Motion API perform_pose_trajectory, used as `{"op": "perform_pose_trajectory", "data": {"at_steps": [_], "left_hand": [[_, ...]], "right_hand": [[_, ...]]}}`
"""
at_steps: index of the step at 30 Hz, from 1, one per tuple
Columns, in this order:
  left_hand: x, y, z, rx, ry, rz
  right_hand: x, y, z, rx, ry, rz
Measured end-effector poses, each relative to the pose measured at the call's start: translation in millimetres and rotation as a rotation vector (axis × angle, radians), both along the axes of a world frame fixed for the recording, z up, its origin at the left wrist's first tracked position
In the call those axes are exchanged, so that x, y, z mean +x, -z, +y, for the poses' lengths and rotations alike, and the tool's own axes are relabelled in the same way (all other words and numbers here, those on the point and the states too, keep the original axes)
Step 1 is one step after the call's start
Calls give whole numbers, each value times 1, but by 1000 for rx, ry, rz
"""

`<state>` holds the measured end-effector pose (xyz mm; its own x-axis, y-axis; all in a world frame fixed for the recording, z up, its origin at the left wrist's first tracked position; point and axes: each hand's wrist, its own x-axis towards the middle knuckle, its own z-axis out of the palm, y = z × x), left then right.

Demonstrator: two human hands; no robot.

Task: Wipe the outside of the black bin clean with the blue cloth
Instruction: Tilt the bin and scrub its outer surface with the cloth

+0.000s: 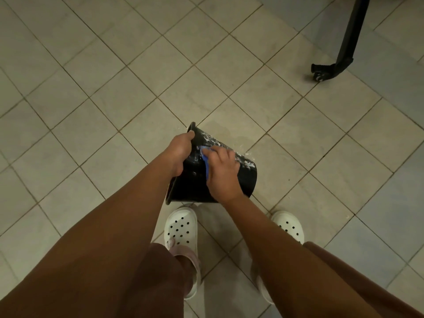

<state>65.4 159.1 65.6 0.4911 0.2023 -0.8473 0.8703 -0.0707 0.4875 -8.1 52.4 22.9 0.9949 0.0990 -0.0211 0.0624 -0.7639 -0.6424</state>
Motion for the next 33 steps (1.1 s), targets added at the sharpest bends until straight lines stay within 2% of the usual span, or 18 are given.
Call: {"op": "perform_pose_trajectory", "data": {"at_steps": [5, 9, 12, 19, 24, 31, 33], "left_hand": [[3, 0, -2, 7, -33, -4], [2, -1, -2, -4, -28, 20], [2, -2, -2, -29, -20, 28], [2, -4, -1, -6, -71, 12], [3, -3, 0, -24, -86, 18], [5, -4, -2, -36, -132, -5], [4, -6, -3, -15, -128, -6]], "right_hand": [[-11, 13, -6, -2, 220, 74], [-30, 14, 4, 28, 79, -78], [-10, 1, 12, 43, 17, -81], [-14, 10, 5, 34, 166, 13], [-18, 8, 13, 22, -37, -109], [-5, -4, 21, 0, 127, 58], [-14, -3, 25, -2, 139, 44]]}}
